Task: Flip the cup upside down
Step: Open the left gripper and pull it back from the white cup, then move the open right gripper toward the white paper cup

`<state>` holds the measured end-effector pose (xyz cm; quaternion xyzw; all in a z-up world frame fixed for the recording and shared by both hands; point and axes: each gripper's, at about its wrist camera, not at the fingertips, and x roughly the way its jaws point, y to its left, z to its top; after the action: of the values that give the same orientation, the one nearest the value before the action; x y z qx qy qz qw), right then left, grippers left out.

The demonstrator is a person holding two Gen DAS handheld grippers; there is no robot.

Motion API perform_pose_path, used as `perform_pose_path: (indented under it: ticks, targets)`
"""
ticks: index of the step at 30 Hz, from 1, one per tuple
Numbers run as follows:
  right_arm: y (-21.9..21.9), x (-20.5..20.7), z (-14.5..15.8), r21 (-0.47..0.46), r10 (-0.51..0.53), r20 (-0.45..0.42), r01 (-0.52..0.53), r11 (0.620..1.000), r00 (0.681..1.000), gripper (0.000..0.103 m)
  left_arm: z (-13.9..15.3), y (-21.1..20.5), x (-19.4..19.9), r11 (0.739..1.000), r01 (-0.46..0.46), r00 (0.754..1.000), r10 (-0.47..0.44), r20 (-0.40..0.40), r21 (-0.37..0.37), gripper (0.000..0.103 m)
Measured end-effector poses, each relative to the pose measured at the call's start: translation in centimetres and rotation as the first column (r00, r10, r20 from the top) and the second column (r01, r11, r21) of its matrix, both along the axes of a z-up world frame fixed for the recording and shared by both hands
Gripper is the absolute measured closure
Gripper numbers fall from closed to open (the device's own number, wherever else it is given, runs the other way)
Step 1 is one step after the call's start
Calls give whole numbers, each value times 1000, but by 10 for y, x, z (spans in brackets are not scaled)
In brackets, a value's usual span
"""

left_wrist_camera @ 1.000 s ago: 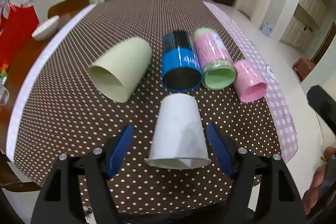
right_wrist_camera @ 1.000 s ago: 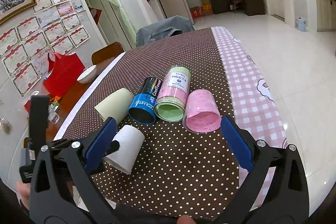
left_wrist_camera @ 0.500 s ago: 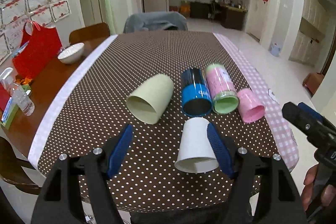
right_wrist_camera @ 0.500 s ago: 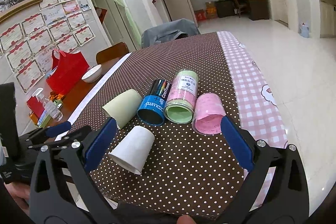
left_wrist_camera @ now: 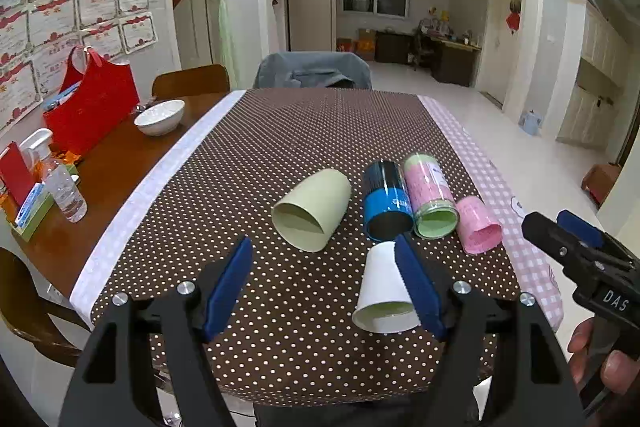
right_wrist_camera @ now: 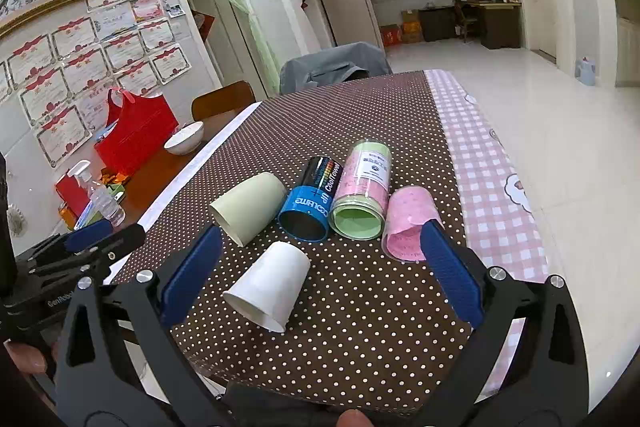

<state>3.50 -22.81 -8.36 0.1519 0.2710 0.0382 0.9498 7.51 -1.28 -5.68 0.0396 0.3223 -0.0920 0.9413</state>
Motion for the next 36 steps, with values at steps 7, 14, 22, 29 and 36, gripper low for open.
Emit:
perform_pose_path:
  ticks: [7, 14, 22, 29, 36]
  targets:
    - [9, 0, 10, -21, 17, 16, -17, 1000, 1000, 6, 10, 14, -12, 1000, -22, 998, 23, 51, -22, 31]
    - [16, 0, 17, -45, 31, 28, -30, 999, 999, 6, 17, 19, -23, 999, -39, 991, 40, 125, -9, 30]
    - [24, -2, 25, -64, 41, 44, -38, 997, 998, 6, 22, 22, -33, 998, -61, 980, 59, 191, 6, 30]
    - [29, -3, 32, -81, 44, 53, -39, 996, 998, 6, 22, 28, -32, 997, -71, 978, 70, 198, 0, 30]
    - [33, -3, 38, -95, 56, 62, -50, 994, 997, 6, 23, 29, -34, 998, -68, 974, 66, 216, 2, 30]
